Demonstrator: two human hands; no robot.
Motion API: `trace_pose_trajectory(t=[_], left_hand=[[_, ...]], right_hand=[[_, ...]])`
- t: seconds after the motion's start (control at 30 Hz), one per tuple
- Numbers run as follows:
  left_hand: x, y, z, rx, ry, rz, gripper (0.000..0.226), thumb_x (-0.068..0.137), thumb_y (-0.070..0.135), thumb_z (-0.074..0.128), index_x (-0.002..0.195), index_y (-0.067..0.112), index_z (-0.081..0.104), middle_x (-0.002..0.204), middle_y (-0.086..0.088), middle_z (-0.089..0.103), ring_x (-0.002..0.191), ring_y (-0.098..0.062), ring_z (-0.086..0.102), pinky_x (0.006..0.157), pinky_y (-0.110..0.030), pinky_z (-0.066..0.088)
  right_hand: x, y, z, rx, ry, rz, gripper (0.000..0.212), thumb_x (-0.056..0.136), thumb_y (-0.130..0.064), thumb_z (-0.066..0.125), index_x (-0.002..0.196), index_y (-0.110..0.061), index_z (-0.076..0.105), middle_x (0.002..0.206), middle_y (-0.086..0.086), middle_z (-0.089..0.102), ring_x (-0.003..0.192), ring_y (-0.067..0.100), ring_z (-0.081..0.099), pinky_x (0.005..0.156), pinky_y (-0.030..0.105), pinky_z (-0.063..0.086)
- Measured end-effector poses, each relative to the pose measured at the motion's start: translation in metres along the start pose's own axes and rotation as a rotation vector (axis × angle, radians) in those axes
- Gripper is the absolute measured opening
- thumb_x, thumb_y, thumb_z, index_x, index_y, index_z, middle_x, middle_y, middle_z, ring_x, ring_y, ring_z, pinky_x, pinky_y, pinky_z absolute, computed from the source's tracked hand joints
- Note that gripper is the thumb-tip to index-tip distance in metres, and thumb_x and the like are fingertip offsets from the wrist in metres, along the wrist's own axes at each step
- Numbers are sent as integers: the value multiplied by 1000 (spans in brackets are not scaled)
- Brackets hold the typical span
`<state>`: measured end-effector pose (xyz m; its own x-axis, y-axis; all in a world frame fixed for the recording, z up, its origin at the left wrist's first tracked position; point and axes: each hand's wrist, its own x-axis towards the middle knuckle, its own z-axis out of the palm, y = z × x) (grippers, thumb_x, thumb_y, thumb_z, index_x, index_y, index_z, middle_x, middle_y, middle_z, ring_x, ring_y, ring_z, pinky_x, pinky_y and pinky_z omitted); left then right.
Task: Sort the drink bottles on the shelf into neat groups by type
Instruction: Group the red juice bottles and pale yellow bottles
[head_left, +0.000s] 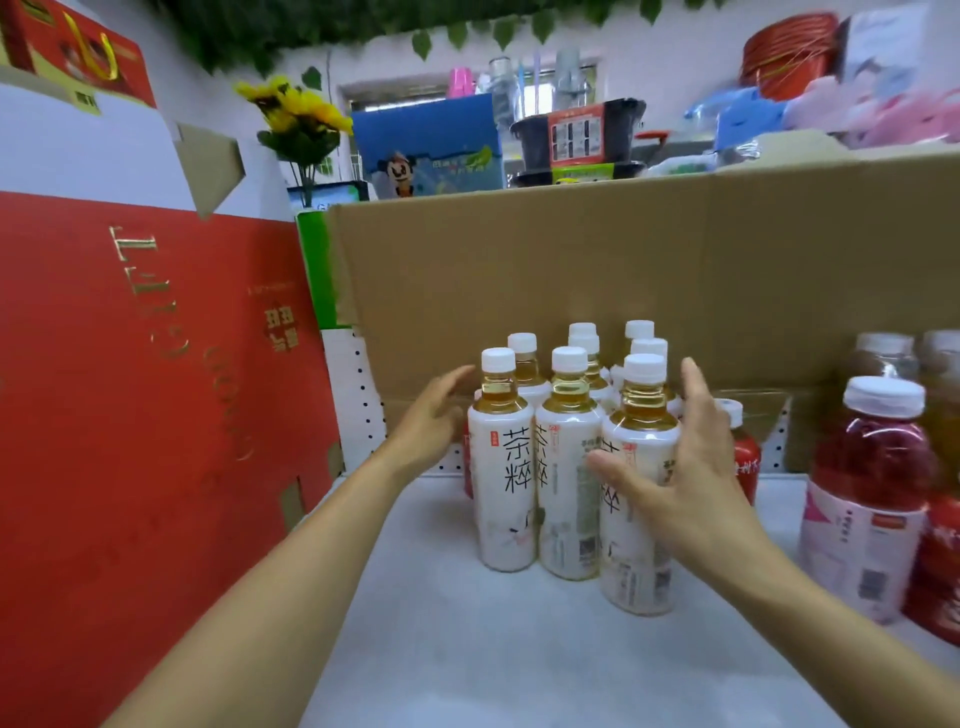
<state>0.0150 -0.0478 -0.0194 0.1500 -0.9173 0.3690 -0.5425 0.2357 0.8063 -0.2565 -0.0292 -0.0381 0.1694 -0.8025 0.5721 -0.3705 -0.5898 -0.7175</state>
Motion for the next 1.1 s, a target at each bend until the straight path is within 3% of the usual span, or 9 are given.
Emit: trace_pose_trajectory(t=[0.07, 0.2, 0.33, 0.43, 0.53, 0.67, 0.87, 0.97, 1.1], left_hand=[[9, 8, 3, 39, -129, 39, 29, 105, 9, 44, 124, 23, 60, 122, 4, 64, 110, -6, 63, 87, -25, 56], [26, 2, 3, 170, -222, 18, 20, 102, 27, 53, 110, 44, 59, 133, -5, 56, 122, -17, 55, 105, -40, 44], [32, -10, -3, 303, -95, 65, 19, 97, 25, 61, 115, 31, 65, 117, 1, 63, 109, -17, 60, 100, -48, 50], [20, -16, -12, 364, 11, 55, 27, 97, 18, 60, 123, 20, 63, 119, -1, 60, 110, -20, 58, 100, -46, 48], [-1, -20, -24, 310, 105, 1, 28, 98, 15, 59, 125, 18, 62, 121, -2, 57, 113, -24, 57, 99, -46, 49], [-34, -17, -34, 268, 153, -30, 27, 101, 19, 54, 127, 18, 60, 123, 0, 54, 110, -19, 55, 91, -31, 48], [-79, -4, -41, 289, 193, 4, 27, 100, 20, 55, 126, 21, 61, 122, 9, 55, 112, -14, 54, 94, -30, 45], [-96, 7, -36, 335, 200, 39, 26, 100, 19, 55, 125, 22, 62, 120, 10, 56, 113, -13, 55, 98, -34, 47], [-117, 27, -22, 298, 181, 29, 25, 100, 21, 55, 123, 28, 62, 120, 13, 57, 111, -9, 56, 93, -29, 48]], right_hand=[[-1, -2, 0, -5, -10, 14, 113, 71, -57, 72, 152, -43, -5, 157, -13, 12, 146, 11, 13, 118, 49, 23], [-1, -7, 0, -14, -30, 39, 115, 60, -65, 64, 153, -40, 0, 158, -11, 17, 145, 13, 17, 115, 51, 26], [-1, -9, -1, 33, -48, 62, 116, 57, -62, 68, 152, -41, 4, 156, -9, 21, 143, 14, 25, 114, 54, 32], [-8, -2, 0, 101, -98, 125, 131, 46, -68, 77, 149, -49, -1, 158, -11, 21, 144, 17, 29, 112, 60, 32], [-15, 10, 2, 182, -174, 184, 134, 43, -54, 89, 147, -52, 5, 148, -10, 42, 134, 16, 45, 110, 60, 35], [-14, 19, 9, 173, -188, 211, 135, 36, -57, 94, 144, -52, 13, 139, -9, 48, 128, 16, 49, 108, 58, 38], [-9, 17, 31, 120, -102, 254, 161, 19, -79, 81, 150, -42, -5, 156, -1, 23, 145, 25, 27, 113, 62, 28], [-7, 14, 45, 86, -87, 255, 154, 45, -58, 91, 149, -40, -21, 162, -4, 2, 150, 27, 6, 118, 58, 16], [-2, 11, 52, 65, -182, 267, 147, 64, -52, 86, 144, -34, -36, 163, -4, -16, 150, 26, -12, 118, 55, 3]])
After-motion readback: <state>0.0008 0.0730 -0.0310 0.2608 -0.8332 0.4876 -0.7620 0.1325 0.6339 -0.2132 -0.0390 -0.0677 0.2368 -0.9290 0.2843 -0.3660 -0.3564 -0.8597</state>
